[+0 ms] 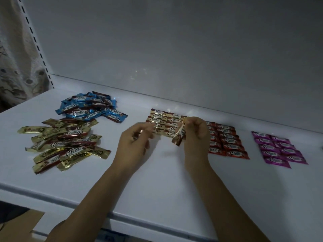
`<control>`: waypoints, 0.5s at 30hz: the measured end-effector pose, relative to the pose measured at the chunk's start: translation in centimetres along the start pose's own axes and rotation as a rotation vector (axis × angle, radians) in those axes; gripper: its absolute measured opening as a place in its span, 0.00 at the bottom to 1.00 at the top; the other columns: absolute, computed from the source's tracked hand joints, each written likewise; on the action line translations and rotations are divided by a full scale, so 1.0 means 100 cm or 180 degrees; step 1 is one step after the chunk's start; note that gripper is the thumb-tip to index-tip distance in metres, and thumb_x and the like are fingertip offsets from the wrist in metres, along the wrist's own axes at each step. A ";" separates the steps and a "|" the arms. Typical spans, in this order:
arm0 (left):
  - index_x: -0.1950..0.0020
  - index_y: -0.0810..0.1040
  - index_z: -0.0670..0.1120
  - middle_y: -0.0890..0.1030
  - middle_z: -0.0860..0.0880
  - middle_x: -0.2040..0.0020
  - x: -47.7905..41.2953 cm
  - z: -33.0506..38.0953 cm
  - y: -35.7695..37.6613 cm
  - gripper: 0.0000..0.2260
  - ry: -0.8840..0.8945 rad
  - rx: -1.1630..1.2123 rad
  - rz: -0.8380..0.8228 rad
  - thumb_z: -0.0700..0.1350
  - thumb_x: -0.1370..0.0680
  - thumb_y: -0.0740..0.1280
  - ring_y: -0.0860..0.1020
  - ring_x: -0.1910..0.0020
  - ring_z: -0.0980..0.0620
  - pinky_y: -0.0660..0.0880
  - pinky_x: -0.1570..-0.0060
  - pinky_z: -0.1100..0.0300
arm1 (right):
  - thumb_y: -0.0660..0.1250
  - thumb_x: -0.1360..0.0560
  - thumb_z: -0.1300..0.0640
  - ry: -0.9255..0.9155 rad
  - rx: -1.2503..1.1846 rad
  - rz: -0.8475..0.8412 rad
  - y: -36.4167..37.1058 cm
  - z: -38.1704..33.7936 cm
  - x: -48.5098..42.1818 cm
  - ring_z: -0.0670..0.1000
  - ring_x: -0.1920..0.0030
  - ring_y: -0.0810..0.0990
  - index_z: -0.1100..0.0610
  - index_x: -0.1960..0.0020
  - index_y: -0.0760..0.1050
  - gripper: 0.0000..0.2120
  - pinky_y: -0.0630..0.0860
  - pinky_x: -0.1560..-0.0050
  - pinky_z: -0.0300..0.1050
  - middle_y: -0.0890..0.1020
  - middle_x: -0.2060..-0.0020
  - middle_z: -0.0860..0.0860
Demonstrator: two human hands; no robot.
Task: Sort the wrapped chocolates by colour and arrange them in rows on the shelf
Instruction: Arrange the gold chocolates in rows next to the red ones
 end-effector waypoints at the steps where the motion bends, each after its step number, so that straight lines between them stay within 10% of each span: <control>1: 0.49 0.80 0.52 0.79 0.53 0.64 -0.004 0.000 -0.004 0.10 -0.0196 0.0275 0.0230 0.39 0.19 0.61 0.73 0.67 0.58 0.70 0.72 0.68 | 0.63 0.23 0.62 -0.0245 0.0333 -0.0186 -0.001 -0.001 -0.001 0.47 0.70 0.73 0.56 0.56 0.74 0.05 0.71 0.70 0.40 0.76 0.69 0.50; 4: 0.40 0.76 0.47 0.78 0.50 0.59 -0.007 0.001 -0.006 0.14 -0.0506 0.0660 0.0448 0.35 0.20 0.59 0.76 0.62 0.56 0.72 0.69 0.71 | 0.61 0.22 0.61 -0.0391 0.1256 -0.1131 0.005 0.007 0.010 0.46 0.76 0.71 0.53 0.53 0.76 0.06 0.70 0.78 0.41 0.75 0.72 0.46; 9: 0.35 0.70 0.48 0.81 0.45 0.51 -0.006 0.003 -0.008 0.16 -0.0563 0.1275 0.0507 0.34 0.18 0.55 0.81 0.61 0.56 0.78 0.63 0.66 | 0.65 0.23 0.59 -0.0905 0.2416 -0.1606 0.017 0.017 0.023 0.46 0.50 0.79 0.52 0.40 0.76 0.12 0.76 0.50 0.42 0.81 0.49 0.47; 15: 0.36 0.72 0.46 0.80 0.46 0.55 -0.007 0.006 -0.012 0.14 -0.0876 0.1822 0.0669 0.35 0.18 0.56 0.78 0.65 0.54 0.78 0.67 0.63 | 0.73 0.33 0.43 -0.1147 0.3546 -0.2206 -0.001 0.002 0.021 0.42 0.59 0.77 0.51 0.57 0.80 0.13 0.71 0.59 0.39 0.81 0.60 0.43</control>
Point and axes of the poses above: each hand's wrist, its own x-axis away from the middle knuckle, its own y-axis out of the palm, z = x × y, the point moved 1 cm from there along -x, towards the middle knuckle
